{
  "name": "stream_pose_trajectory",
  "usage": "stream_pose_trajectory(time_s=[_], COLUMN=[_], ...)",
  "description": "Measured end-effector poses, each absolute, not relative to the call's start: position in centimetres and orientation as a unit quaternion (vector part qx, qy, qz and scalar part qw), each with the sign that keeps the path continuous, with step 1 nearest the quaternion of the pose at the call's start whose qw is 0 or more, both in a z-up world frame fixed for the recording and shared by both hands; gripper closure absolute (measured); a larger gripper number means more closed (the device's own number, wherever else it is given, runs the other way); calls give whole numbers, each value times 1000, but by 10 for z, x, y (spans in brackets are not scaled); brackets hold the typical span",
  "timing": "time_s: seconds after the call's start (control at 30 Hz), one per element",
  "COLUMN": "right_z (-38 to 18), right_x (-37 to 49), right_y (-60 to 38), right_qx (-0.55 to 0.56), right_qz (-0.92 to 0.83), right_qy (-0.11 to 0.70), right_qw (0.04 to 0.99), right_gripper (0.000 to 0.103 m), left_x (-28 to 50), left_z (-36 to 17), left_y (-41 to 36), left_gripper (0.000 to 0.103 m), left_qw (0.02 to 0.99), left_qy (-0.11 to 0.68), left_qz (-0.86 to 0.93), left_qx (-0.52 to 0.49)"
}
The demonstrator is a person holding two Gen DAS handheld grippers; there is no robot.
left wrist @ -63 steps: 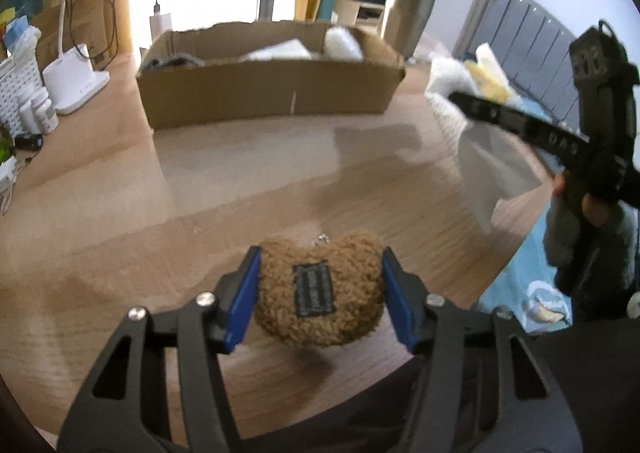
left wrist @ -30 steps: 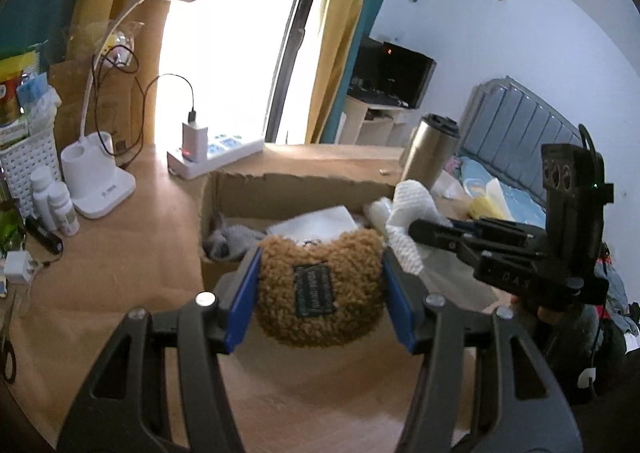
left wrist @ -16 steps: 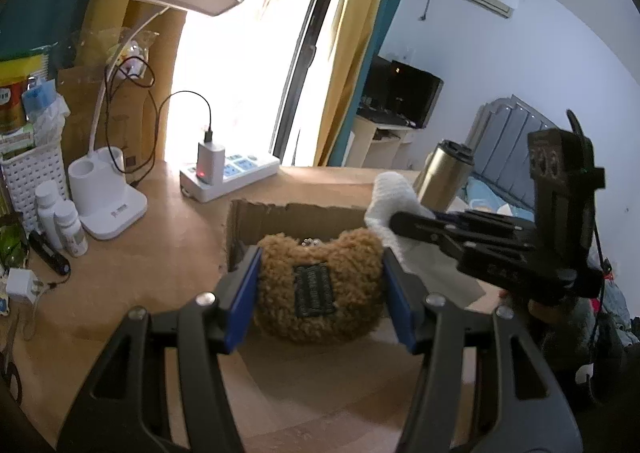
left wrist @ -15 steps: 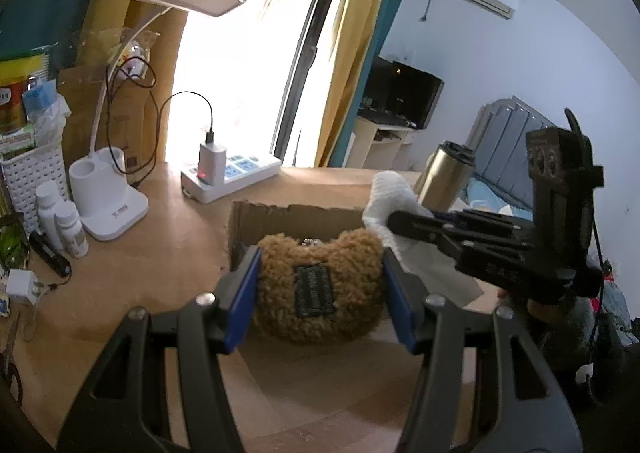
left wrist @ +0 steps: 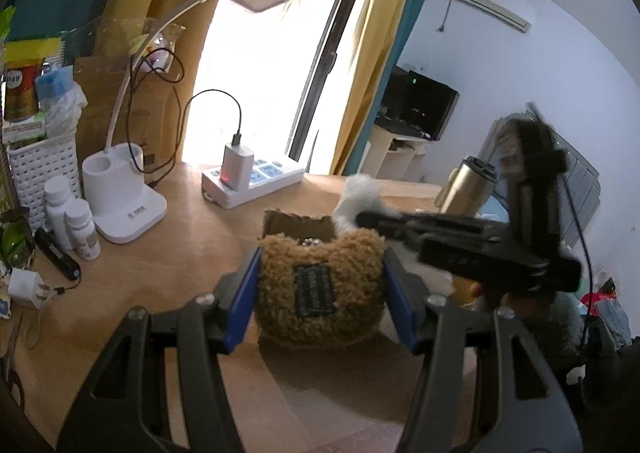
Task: Organize soft objects
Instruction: 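Carry the paper towel and bear into the box and release them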
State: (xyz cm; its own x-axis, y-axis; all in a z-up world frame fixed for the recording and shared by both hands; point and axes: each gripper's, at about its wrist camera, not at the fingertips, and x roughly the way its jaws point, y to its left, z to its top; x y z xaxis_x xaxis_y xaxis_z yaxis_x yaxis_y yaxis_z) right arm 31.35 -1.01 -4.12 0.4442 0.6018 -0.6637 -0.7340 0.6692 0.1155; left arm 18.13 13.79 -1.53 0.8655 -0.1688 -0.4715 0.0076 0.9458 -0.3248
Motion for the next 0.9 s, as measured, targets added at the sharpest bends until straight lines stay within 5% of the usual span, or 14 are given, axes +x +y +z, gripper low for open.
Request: stream_pose_trajectory(time_s=[0.2, 0.43, 0.9], right_z=[-83, -84, -41], right_x=[339, 338, 322], right_y=[-3, -10, -91], right_qx=[-98, -99, -52], right_qz=[339, 339, 323], right_qy=[448, 460, 373], right_qw=[822, 815, 868], right_gripper=[73, 44, 41], left_x=[189, 202, 236], left_z=[-21, -23, -22], left_y=[143, 136, 105], left_gripper=[43, 43, 42], left_qw=[951, 951, 947], left_qy=[260, 270, 298], left_qz=[-41, -34, -29], left_qx=[-161, -145, -119])
